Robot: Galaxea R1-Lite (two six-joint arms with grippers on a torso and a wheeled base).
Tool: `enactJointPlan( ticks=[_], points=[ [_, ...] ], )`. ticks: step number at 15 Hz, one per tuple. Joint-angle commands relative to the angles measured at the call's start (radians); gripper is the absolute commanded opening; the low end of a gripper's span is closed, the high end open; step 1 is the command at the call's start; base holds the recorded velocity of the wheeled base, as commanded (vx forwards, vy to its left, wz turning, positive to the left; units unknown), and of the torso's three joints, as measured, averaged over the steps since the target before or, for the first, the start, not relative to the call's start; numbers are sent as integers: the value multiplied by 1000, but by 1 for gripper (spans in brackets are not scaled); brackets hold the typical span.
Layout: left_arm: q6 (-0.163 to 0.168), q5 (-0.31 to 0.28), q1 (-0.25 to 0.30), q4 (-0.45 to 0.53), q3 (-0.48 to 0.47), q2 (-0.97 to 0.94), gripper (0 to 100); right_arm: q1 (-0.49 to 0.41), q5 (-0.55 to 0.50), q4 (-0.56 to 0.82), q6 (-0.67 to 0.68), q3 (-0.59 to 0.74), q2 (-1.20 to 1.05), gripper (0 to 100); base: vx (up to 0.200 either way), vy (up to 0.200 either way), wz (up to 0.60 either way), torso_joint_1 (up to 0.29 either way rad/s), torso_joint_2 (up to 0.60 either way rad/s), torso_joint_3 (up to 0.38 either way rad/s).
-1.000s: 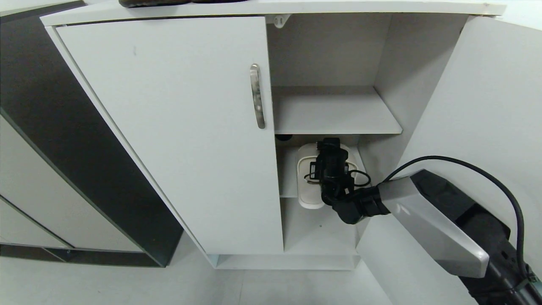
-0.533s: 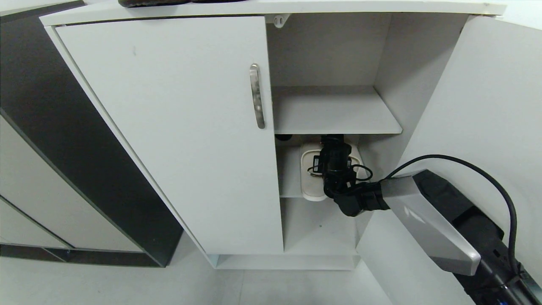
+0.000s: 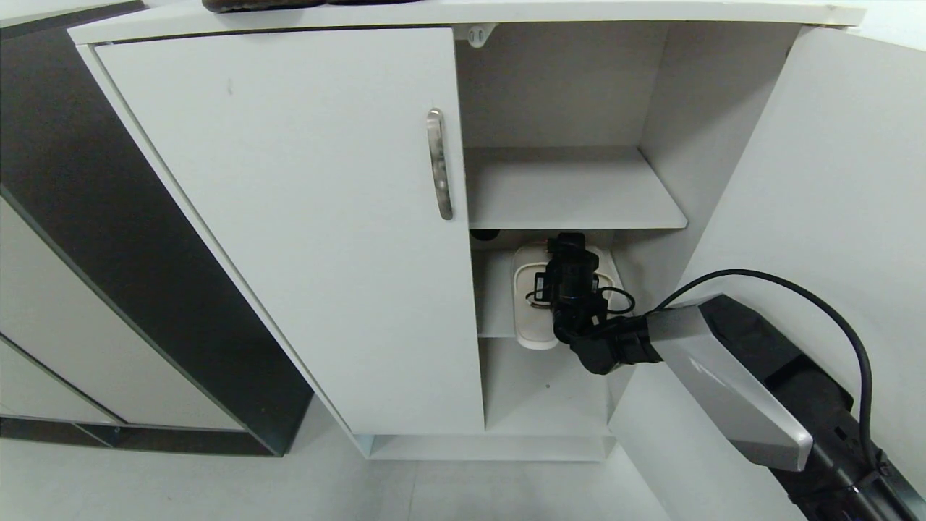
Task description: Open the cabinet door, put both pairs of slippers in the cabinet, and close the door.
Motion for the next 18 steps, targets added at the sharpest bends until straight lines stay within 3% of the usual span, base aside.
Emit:
enactJointPlan(
  ticks=[1,3,4,7,11,15,18],
  points=[
    [0,0,0,0,0,1,0,0,-1,1,0,-1,14,0,0,0,0,0,0,0],
    [0,0,0,0,0,1,0,0,-1,1,-2,-3,14,0,0,0,0,0,0,0],
    [0,0,0,0,0,1,0,0,-1,1,-3,-3,14,100,0,0,0,0,0,0],
    [0,0,0,0,0,1,0,2,-1,-2,-17,13,12,100,0,0,0,0,0,0],
    [-3,0,0,0,0,1,0,13,-3,-39,-17,137,-63,100,0,0,0,0,0,0],
    [-3,2,0,0,0,1,0,60,-12,-170,-20,364,-187,100,0,0,0,0,0,0],
    [-2,0,0,0,0,1,0,106,-14,-311,-25,625,-310,100,0,0,0,0,0,0]
  ],
)
